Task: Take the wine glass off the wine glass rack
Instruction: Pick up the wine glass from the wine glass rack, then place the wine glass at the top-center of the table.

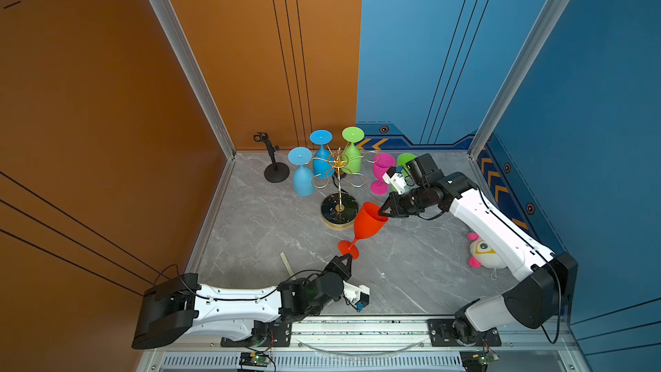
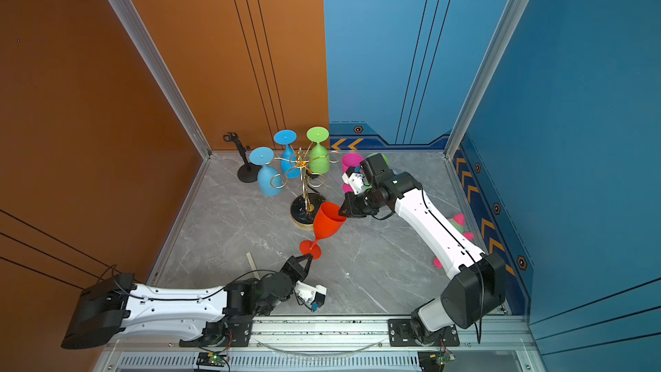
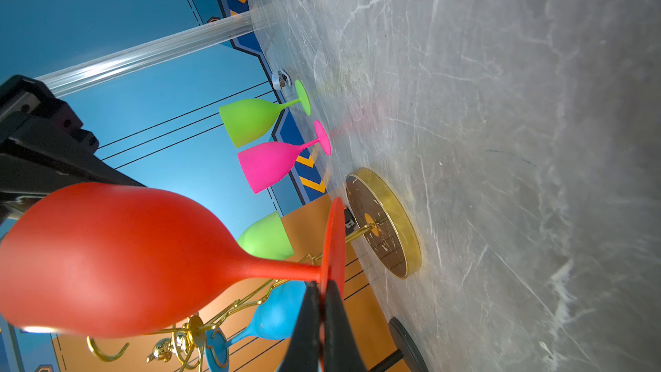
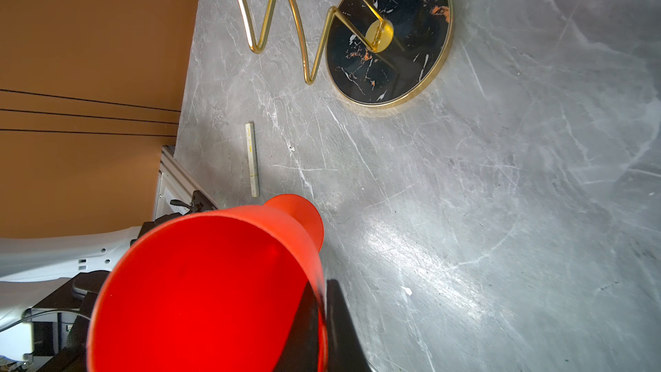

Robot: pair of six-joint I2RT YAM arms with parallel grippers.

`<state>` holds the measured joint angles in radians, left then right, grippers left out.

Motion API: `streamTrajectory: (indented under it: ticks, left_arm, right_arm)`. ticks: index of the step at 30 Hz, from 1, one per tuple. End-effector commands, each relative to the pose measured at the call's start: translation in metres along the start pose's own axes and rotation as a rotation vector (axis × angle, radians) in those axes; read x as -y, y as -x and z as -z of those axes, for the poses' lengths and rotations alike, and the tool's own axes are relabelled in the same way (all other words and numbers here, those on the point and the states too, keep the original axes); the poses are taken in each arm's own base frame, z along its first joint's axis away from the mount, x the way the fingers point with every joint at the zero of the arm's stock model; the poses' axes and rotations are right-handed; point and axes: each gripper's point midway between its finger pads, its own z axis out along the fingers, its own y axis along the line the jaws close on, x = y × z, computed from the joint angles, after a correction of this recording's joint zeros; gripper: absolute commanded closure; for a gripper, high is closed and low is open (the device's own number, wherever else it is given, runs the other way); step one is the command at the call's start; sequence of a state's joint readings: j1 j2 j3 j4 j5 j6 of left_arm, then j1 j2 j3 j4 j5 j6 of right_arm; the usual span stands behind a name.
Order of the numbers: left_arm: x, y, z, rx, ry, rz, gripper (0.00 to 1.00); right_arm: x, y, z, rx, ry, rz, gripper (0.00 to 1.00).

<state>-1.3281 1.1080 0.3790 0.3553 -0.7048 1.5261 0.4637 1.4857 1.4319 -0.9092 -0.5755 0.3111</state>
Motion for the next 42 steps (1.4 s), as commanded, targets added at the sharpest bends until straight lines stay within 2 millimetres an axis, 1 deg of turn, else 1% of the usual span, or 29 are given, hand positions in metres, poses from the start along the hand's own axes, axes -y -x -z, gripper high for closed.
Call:
streamTrajectory:
  ticks: [1,8,11,19,22,26,30,32,35,39,42]
  left_arm:
    - [0.007,0.002,0.002,0.006,-0.008,-0.019,0.98]
    - [0.011,0.002,0.005,0.019,-0.022,-0.014,0.89]
    - [0.013,0.003,0.006,0.025,-0.024,-0.003,0.80]
    - [0.016,0.007,0.009,0.045,-0.030,0.012,0.72]
    - [0.015,0.009,0.012,0.058,-0.026,0.037,0.64]
    - [0.006,0.009,0.017,0.073,-0.005,0.151,0.56]
    - [-0.006,0.001,0.022,0.052,0.012,0.286,0.51]
    - [-0.014,-0.006,0.025,0.037,0.036,0.363,0.49]
    - [-0.025,-0.020,0.031,-0.005,0.067,0.494,0.35]
    - [-0.036,-0.037,0.041,-0.021,0.071,0.690,0.21]
    - [-0.048,-0.054,0.049,-0.039,0.089,0.830,0.17]
  right_arm:
    - [-0.002,-0.009,0.004,-0.021,0.016,0.002,0.94]
    - [0.001,-0.008,0.006,-0.011,0.007,-0.003,0.97]
    - [0.004,-0.007,0.008,-0.003,-0.001,-0.010,0.98]
    - [0.011,-0.003,0.012,0.021,-0.036,-0.014,1.00]
    - [0.017,0.000,0.015,0.041,-0.074,-0.013,1.00]
    - [0.032,0.006,0.020,0.077,-0.170,-0.010,1.00]
    - [0.050,0.012,0.025,0.108,-0.286,0.002,1.00]
    - [0.057,0.014,0.027,0.119,-0.331,0.009,1.00]
    - [0.064,0.020,0.028,0.133,-0.389,0.025,1.00]
    - [0.075,0.028,0.028,0.139,-0.450,0.038,1.00]
    - [0.083,0.035,0.025,0.143,-0.494,0.038,1.00]
